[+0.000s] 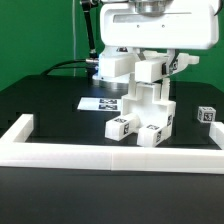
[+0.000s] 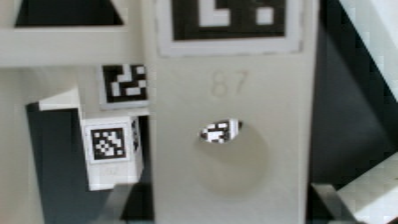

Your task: Assemble chair

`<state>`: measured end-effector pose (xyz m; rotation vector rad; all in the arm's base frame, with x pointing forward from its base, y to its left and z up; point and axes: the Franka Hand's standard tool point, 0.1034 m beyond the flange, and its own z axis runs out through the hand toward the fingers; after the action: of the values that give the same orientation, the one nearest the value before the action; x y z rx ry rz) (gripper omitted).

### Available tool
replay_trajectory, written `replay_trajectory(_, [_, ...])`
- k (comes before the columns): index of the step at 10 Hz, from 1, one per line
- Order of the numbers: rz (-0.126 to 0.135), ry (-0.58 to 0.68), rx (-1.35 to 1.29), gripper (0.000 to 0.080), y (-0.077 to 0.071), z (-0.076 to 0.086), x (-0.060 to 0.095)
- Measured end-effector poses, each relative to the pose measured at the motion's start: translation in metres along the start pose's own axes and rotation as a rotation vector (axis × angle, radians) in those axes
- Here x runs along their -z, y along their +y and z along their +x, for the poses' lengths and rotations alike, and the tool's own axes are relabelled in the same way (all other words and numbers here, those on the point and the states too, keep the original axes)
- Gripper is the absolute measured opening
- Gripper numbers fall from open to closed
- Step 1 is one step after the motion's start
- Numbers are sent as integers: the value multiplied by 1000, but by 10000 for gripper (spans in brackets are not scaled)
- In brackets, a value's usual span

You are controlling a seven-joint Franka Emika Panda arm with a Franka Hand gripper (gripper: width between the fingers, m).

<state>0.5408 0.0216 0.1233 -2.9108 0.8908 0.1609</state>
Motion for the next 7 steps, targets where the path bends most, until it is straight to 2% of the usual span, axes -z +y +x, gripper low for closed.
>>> replay_trajectory(7, [-3, -2, 6, 289, 0, -1, -2])
